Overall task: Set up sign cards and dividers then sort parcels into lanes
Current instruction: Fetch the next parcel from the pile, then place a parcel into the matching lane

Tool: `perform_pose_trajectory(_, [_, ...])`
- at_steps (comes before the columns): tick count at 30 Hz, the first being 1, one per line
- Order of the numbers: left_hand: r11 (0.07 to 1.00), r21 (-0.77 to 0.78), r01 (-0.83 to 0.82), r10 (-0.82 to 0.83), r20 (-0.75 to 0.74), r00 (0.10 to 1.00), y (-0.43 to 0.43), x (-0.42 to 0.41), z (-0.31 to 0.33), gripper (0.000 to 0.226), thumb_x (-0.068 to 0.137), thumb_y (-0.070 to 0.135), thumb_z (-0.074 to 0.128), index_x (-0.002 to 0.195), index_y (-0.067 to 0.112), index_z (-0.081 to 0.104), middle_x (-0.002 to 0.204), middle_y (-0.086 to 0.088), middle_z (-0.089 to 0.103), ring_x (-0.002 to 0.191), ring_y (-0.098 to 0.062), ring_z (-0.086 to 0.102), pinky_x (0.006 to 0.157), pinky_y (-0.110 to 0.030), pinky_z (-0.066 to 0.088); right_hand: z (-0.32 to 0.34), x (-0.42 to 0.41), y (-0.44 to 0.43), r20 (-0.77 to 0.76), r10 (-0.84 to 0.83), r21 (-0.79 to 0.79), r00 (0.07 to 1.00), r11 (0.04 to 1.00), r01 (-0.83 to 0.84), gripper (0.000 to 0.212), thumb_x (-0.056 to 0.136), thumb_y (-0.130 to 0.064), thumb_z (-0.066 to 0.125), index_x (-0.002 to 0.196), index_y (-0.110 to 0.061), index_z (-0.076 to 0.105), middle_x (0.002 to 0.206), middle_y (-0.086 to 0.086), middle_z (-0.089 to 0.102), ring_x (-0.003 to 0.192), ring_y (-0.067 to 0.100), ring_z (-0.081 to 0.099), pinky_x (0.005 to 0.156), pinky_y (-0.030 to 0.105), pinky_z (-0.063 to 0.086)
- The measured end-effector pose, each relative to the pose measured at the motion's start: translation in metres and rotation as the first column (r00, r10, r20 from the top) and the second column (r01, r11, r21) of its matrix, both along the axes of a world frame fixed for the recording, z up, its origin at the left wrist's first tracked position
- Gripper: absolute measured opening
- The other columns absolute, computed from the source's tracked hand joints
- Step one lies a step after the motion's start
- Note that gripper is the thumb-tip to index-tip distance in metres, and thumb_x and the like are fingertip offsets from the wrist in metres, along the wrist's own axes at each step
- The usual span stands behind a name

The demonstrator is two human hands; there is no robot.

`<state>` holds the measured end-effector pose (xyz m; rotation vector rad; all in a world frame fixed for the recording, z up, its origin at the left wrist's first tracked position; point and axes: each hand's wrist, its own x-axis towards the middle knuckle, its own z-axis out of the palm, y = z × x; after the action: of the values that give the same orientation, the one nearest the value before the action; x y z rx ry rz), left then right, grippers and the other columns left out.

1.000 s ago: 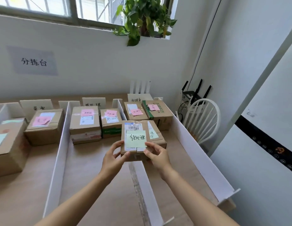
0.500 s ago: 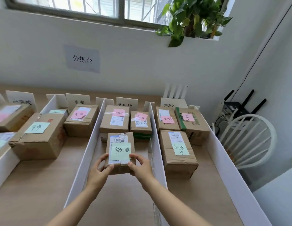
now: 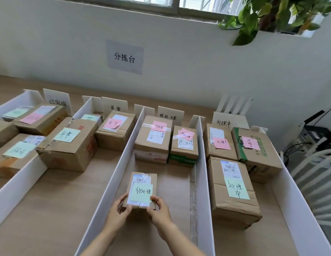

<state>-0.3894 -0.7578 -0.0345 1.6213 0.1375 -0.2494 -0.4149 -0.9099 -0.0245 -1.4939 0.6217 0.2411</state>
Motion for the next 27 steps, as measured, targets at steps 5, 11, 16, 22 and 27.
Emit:
perform_pose_trajectory(5, [0.99,0.14,0.03,-0.04,0.067,0.997,0.004,0.019,-0.021,0.043,0.083,-0.014,0.058,0.12,0.009,0.051,0.122,-0.009,0.056,0.123,-0.026,0.05,0.085,-0.004,0.042,-0.015,0.01,0.0,0.021,0.07,-0.097,0.997,0.993,-0.068,0.044,0.086,0.008,0.051,0.115,-0.024,0.054,0.126,-0.005,0.056,0.117,0.01,0.053,0.094,0.019,0.047])
perform_pose_trajectory(11, [0.983,0.185,-0.006,-0.013,0.102,0.995,0.002,0.041,-0.032,0.042,0.082,-0.016,0.058,0.119,0.004,0.052,0.119,-0.011,0.056,0.118,-0.024,0.051,0.082,0.0,0.042,-0.026,0.03,-0.002,0.06,0.152,-0.207,0.987,0.969,-0.136,0.052,0.084,0.008,0.058,0.126,-0.021,0.055,0.127,-0.006,0.055,0.125,0.012,0.052,0.108,0.027,0.04])
perform_pose_trajectory(16, [0.974,0.218,-0.067,0.045,0.102,0.994,-0.004,0.062,-0.035,0.041,0.084,-0.015,0.055,0.124,-0.005,0.051,0.122,-0.013,0.055,0.119,-0.023,0.049,0.084,0.002,0.039,-0.025,0.05,-0.008,0.064,0.177,-0.263,0.982,0.952,-0.155,0.05,0.086,0.003,0.062,0.13,-0.019,0.057,0.126,-0.009,0.054,0.12,0.006,0.051,0.101,0.012,0.038])
perform_pose_trajectory(22, [0.97,0.096,-0.226,0.227,-0.004,0.974,-0.015,0.075,-0.036,0.043,0.087,-0.011,0.056,0.128,-0.01,0.045,0.127,-0.023,0.053,0.121,-0.029,0.051,0.095,-0.021,0.04,-0.023,0.067,-0.01,0.064,0.18,-0.29,0.982,0.944,-0.154,0.051,0.087,-0.002,0.063,0.134,-0.02,0.055,0.131,-0.007,0.054,0.119,0.003,0.048,0.101,0.01,0.035])
perform_pose_trajectory(27, [0.935,0.074,-0.347,0.353,-0.091,0.931,-0.025,0.072,-0.037,0.038,0.089,-0.001,0.058,0.124,-0.011,0.048,0.123,-0.027,0.056,0.119,-0.035,0.054,0.097,-0.032,0.04,-0.025,0.076,-0.009,0.063,0.185,-0.296,0.981,0.942,-0.158,0.052,0.087,-0.002,0.064,0.134,-0.021,0.055,0.137,-0.002,0.054,0.126,0.008,0.048,0.106,0.014,0.034])
